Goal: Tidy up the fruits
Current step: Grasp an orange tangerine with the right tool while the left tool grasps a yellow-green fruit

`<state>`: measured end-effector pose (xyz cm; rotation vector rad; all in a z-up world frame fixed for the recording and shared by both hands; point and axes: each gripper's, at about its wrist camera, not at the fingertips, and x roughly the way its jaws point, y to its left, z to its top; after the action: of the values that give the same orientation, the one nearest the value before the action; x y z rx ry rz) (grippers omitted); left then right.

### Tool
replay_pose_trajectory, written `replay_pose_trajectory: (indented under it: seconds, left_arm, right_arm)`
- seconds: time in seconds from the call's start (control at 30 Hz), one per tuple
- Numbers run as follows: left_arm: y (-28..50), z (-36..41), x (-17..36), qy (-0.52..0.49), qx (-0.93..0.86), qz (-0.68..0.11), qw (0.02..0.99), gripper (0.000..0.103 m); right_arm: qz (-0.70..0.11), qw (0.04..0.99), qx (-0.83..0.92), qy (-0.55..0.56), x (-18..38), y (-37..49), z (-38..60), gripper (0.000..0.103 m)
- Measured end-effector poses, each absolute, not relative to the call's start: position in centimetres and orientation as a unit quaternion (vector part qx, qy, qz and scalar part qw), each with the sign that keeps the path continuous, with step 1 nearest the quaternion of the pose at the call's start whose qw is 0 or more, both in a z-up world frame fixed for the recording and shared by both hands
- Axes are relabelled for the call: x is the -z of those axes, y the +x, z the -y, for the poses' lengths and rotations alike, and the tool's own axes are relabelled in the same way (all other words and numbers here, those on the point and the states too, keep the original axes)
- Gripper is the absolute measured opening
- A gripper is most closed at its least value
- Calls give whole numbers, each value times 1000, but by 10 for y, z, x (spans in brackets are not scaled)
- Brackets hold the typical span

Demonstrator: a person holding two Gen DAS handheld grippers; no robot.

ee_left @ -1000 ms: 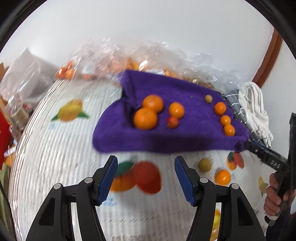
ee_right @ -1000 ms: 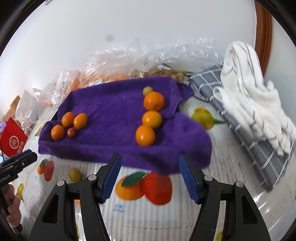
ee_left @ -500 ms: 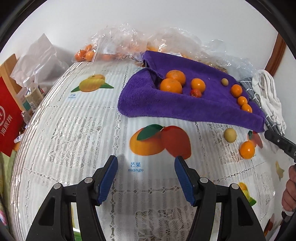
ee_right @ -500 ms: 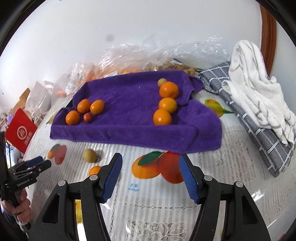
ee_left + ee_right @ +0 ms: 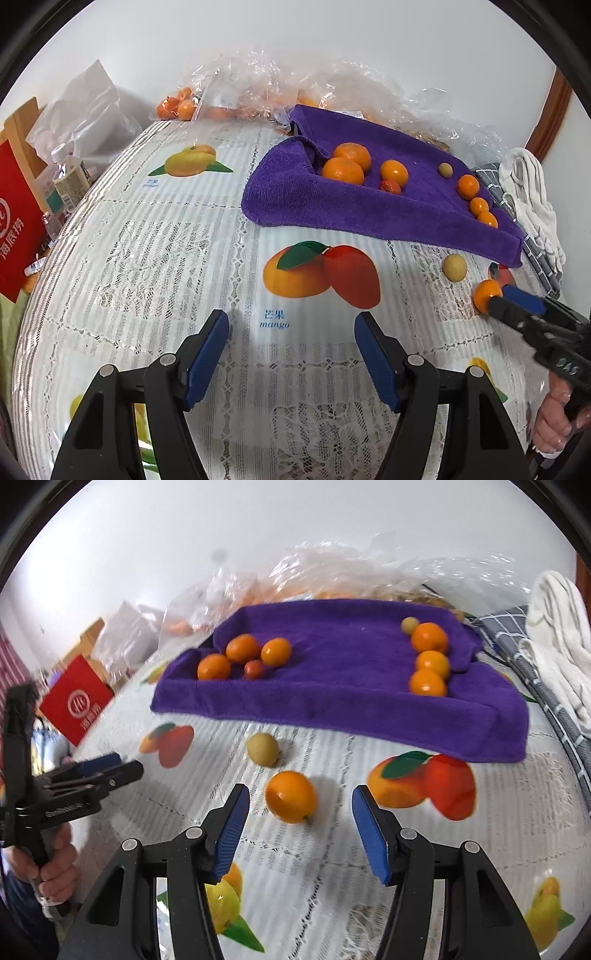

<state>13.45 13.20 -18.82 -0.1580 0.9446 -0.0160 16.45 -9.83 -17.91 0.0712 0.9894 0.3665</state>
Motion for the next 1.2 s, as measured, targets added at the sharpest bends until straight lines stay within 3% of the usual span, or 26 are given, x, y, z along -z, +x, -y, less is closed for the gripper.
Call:
replay_pose_trajectory:
  seconds: [0.07, 0.2, 0.9, 1.2]
  left_arm:
    - [134, -131, 188, -77, 4, -459, 885, 75]
    - [133, -132, 189, -87, 6, -456, 886, 78]
    - [142, -103, 188, -108, 60, -451, 884, 77]
    - [169, -52, 188, -116, 132, -462, 869, 69]
  right_arm:
    - [-488, 856, -168, 26, 188, 169, 92, 44]
    - [-478, 862, -168, 19, 190, 169, 88, 33]
    - [-466, 882, -51, 42, 180, 164, 191, 33]
    - [-457, 889, -30, 22, 177, 158, 201, 33]
